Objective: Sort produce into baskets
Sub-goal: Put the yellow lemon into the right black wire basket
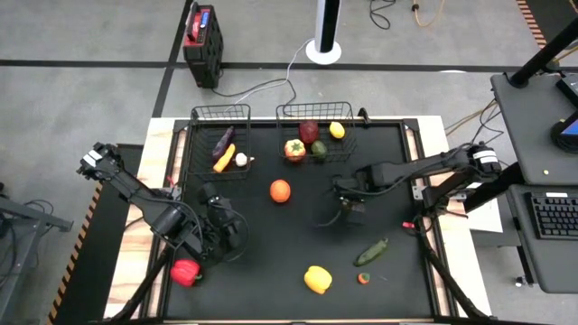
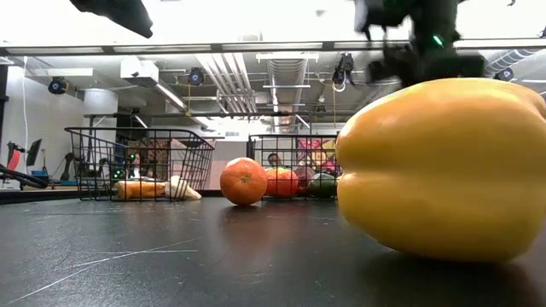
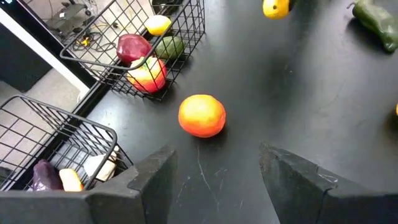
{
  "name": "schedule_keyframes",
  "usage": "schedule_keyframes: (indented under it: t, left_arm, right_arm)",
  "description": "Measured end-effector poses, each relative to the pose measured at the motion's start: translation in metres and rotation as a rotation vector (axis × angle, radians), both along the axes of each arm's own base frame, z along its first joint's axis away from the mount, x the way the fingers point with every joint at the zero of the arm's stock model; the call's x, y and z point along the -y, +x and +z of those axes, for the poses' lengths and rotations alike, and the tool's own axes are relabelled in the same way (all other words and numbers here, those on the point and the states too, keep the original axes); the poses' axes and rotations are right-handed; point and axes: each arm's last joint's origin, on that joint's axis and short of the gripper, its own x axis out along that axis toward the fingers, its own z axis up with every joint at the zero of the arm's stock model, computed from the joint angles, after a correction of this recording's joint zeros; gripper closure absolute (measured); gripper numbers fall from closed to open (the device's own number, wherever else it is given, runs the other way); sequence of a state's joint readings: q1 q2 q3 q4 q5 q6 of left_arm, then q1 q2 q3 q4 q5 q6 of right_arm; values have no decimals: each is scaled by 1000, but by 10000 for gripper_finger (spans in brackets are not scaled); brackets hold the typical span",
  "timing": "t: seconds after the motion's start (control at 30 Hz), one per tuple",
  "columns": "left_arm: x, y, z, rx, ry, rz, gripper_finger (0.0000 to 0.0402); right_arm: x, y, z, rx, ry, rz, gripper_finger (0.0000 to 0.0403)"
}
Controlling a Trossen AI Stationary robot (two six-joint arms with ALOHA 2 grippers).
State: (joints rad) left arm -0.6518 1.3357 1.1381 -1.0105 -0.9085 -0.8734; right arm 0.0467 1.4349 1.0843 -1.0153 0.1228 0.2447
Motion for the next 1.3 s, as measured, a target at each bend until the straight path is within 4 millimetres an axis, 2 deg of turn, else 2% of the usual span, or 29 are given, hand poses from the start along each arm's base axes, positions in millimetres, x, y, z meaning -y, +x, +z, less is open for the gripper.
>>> schedule_keyframes:
  t: [0.2,0.33,0.47,0.57,0.73,0.93,1.1,1.3]
  left_arm:
    - [1,1,0,9,-7,0,196]
    - [1,1,1,15,-12,0,196]
    - [1,2,1,19,-16,0,196]
    - [1,2,1,22,-17,0,196]
    - [2,2,1,26,-20,0,196]
    - [1,2,1,27,-19,1,196]
    - [1,2,1,38,-3,9,196]
    - [1,2,2,50,13,17,196]
  right_arm:
    - [-2,35,52,319,-33,131,189]
    - [2,52,81,512,-83,204,188]
    - [10,62,100,646,-189,224,188]
    - [22,67,108,705,-300,168,188]
    - [60,64,111,702,-451,-69,188]
    - [117,44,105,669,-412,-471,188]
    - [146,30,94,597,-329,-595,188]
    - [165,29,77,536,-231,-649,188]
